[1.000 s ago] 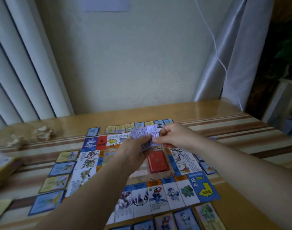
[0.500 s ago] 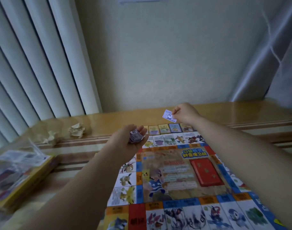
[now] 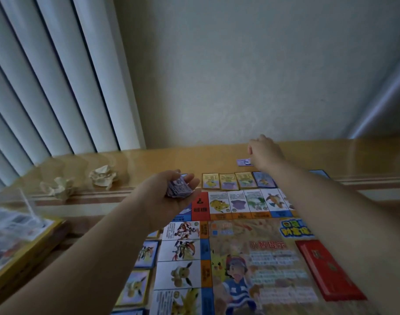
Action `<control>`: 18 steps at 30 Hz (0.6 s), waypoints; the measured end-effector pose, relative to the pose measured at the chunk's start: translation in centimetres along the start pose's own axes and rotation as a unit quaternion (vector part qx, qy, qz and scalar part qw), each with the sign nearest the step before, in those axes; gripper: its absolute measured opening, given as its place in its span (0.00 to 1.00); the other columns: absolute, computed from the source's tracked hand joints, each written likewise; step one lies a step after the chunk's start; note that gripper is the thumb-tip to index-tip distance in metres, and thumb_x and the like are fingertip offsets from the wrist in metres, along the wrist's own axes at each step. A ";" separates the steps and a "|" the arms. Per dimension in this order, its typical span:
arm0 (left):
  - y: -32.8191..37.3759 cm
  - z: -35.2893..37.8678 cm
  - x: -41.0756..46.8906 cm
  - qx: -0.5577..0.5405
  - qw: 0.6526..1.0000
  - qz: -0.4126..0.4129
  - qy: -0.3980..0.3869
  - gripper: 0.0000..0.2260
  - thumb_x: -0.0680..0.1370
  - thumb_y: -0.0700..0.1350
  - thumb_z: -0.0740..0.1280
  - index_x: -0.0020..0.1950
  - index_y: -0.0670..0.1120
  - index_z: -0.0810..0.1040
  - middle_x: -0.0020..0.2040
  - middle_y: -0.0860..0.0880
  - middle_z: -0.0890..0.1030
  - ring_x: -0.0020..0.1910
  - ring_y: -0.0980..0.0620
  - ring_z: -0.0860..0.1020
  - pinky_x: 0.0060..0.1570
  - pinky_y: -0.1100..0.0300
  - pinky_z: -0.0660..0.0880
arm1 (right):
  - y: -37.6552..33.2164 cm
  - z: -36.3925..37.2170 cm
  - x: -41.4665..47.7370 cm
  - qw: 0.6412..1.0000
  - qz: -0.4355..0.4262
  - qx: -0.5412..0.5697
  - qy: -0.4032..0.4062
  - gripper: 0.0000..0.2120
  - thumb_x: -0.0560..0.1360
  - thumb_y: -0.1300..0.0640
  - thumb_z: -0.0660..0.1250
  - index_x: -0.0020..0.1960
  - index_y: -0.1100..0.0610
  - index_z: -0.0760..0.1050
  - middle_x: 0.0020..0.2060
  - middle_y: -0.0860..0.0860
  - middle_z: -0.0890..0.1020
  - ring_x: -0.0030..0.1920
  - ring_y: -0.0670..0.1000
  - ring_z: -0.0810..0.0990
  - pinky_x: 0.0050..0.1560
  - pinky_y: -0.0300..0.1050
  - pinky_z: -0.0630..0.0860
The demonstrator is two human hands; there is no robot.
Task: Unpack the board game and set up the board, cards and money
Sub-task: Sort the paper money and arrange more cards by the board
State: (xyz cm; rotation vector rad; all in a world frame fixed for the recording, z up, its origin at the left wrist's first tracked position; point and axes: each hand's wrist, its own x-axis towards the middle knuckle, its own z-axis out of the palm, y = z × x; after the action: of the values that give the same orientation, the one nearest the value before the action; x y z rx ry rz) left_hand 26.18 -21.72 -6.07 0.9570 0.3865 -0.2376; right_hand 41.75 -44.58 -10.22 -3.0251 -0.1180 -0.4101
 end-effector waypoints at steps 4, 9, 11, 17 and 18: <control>0.2 -0.3 -1.2 0.005 0.999 0.015 -0.033 0.16 0.82 0.34 0.51 0.68 0.41 0.67 0.57 0.38 0.77 0.56 0.42 0.76 0.52 0.50 0.72 | -0.8 -3.5 -0.8 0.992 0.006 0.120 0.042 0.07 0.77 0.62 0.63 0.54 0.57 0.75 0.53 0.55 0.74 0.53 0.56 0.75 0.53 0.48 0.70; 0.0 -1.3 -4.6 0.061 0.995 0.045 -0.069 0.18 0.82 0.33 0.53 0.72 0.38 0.65 0.66 0.40 0.74 0.64 0.43 0.73 0.46 0.52 0.75 | -7.1 -11.0 -6.8 0.915 -0.076 0.381 -0.108 0.04 0.78 0.55 0.64 0.48 0.55 0.76 0.43 0.48 0.79 0.40 0.47 0.75 0.40 0.37 0.71; -0.2 -2.0 -6.6 0.076 0.993 0.053 -0.076 0.15 0.81 0.33 0.56 0.67 0.39 0.69 0.57 0.42 0.79 0.55 0.46 0.78 0.44 0.56 0.79 | -9.7 -13.2 -10.1 0.894 -0.103 0.393 -0.191 0.07 0.77 0.50 0.65 0.45 0.53 0.75 0.42 0.48 0.80 0.38 0.46 0.75 0.39 0.38 0.72; 0.2 -4.9 -12.7 0.117 0.986 0.107 -0.050 0.05 0.78 0.33 0.62 0.51 0.39 0.75 0.39 0.44 0.82 0.35 0.52 0.82 0.35 0.62 0.80 | -16.0 -15.6 -16.8 0.870 -0.118 0.394 -0.270 0.09 0.71 0.52 0.73 0.45 0.57 0.78 0.37 0.50 0.80 0.37 0.47 0.77 0.40 0.41 0.75; 0.4 -5.6 -13.4 0.125 0.985 0.113 -0.047 0.05 0.77 0.33 0.63 0.51 0.39 0.75 0.38 0.45 0.82 0.34 0.53 0.82 0.33 0.63 0.79 | -16.9 -15.7 -17.5 0.866 -0.114 0.400 -0.277 0.08 0.71 0.54 0.73 0.44 0.58 0.78 0.35 0.50 0.80 0.35 0.47 0.76 0.38 0.40 0.74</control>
State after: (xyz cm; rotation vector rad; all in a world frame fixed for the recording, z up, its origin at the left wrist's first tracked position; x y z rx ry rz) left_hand 12.98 -16.49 -2.97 1.2229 0.1610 -0.1246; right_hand 19.35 -30.44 1.41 -2.2003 -0.5329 0.4246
